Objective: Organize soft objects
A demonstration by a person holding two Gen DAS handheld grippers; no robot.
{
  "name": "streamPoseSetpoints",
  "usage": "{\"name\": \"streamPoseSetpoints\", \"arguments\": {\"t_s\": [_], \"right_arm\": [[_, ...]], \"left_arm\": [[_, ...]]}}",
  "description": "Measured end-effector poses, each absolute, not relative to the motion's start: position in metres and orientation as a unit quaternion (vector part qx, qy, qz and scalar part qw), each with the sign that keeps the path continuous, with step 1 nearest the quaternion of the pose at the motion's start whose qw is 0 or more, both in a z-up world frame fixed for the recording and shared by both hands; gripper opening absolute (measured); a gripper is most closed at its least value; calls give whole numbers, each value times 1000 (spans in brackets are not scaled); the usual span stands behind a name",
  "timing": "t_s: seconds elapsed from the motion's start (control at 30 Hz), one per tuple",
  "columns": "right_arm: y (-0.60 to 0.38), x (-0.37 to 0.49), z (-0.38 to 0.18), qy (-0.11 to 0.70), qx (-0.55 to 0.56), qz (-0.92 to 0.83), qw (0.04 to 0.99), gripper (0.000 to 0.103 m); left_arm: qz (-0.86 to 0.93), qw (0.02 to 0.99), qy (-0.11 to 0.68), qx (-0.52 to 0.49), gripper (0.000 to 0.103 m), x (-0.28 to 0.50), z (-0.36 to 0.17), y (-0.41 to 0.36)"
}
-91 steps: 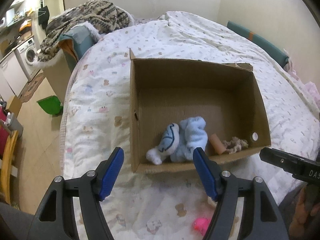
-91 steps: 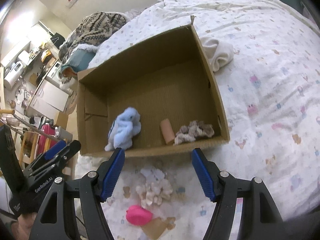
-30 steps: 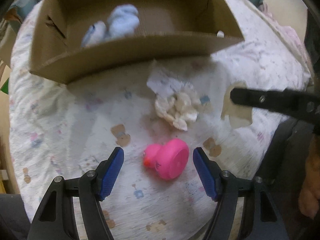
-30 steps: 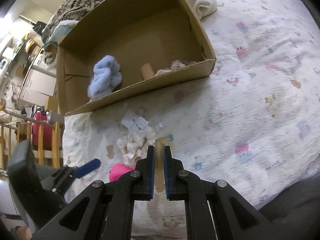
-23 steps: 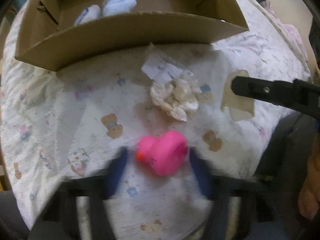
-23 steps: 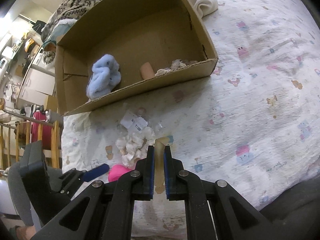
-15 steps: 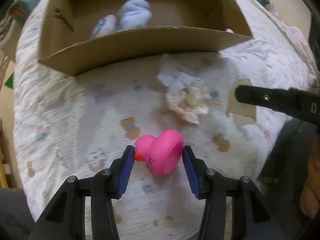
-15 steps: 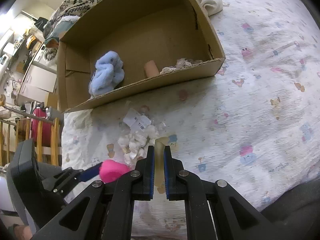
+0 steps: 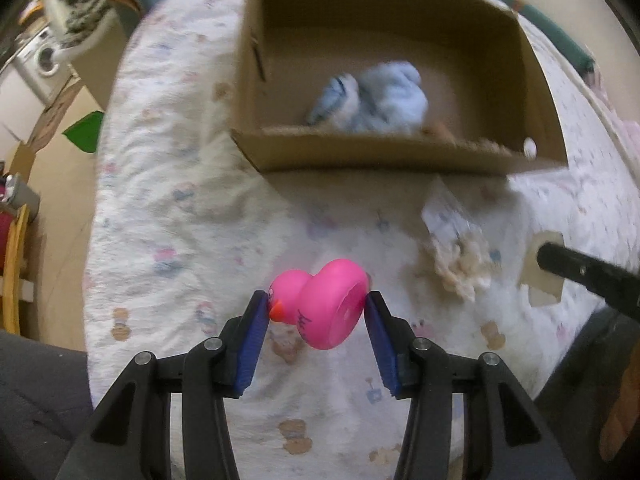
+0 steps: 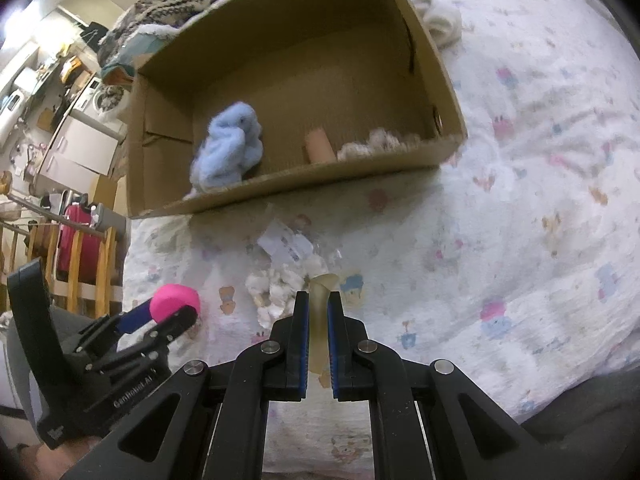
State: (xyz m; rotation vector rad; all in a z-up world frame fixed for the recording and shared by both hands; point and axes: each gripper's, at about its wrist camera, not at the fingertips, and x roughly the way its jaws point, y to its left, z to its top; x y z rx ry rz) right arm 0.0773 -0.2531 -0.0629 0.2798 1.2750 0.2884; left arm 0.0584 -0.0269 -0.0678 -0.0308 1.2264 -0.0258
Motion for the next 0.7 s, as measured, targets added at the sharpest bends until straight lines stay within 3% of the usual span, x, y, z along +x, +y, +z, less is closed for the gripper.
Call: {"name": "streamPoseSetpoints", "arguments": {"t_s": [0.7], "right_arm": [[-273, 97, 12, 470, 161, 153, 854, 10]], "left_arm": [[23, 900, 434, -25, 45, 84, 37, 3]]}}
